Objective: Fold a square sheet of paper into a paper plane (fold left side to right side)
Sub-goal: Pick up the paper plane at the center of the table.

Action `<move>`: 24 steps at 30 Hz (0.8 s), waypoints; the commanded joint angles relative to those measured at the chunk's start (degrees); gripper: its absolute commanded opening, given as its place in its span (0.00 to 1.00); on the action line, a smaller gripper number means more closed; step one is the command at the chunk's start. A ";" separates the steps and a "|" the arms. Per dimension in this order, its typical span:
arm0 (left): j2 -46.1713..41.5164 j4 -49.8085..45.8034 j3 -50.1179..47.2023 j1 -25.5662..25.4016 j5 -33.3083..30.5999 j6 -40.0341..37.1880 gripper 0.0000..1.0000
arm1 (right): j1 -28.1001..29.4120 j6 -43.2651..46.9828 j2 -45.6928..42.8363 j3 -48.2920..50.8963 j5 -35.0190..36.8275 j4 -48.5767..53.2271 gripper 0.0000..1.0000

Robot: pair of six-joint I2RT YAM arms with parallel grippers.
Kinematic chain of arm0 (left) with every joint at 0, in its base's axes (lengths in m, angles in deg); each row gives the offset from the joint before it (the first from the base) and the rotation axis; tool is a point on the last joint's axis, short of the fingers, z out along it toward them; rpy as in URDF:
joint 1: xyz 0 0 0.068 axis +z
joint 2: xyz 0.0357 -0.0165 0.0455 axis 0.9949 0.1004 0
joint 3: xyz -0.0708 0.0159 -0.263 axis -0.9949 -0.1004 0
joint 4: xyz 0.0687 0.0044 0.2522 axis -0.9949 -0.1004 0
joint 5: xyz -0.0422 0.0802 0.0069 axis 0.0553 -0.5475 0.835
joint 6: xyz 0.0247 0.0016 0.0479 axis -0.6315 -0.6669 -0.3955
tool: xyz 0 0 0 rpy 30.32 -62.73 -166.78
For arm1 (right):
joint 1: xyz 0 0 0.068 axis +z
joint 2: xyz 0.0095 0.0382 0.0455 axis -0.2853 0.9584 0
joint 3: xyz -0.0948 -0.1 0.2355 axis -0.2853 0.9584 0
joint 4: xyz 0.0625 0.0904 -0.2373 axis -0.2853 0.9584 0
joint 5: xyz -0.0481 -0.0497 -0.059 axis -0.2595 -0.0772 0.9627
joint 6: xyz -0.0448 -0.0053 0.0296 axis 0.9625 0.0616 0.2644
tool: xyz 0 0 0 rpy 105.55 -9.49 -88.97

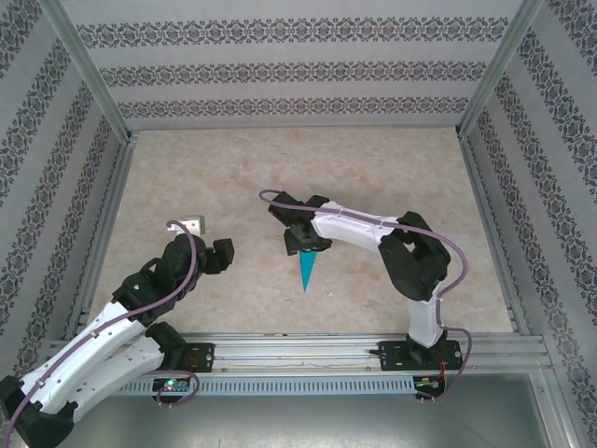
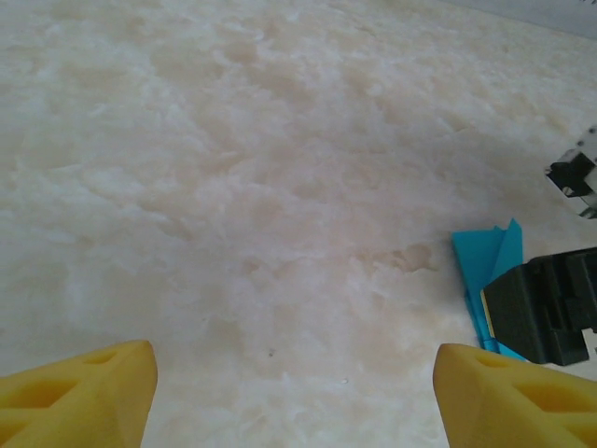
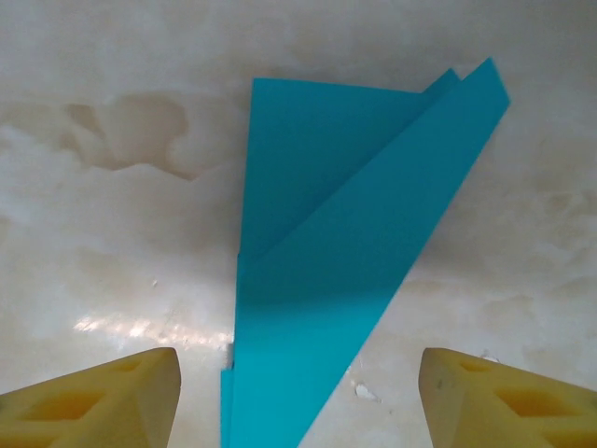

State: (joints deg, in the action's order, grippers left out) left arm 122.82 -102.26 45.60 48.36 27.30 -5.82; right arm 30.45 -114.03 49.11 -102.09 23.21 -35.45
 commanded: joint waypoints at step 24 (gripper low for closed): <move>-0.10 -2.73 -0.95 0.76 -1.75 -1.64 0.82 | 0.06 -2.03 2.95 -3.45 4.08 3.02 0.28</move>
State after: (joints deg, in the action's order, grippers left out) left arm 122.84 -103.17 44.81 48.36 26.99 -6.10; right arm 30.45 -115.59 54.27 -105.61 25.09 -34.25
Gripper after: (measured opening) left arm 0.819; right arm 0.294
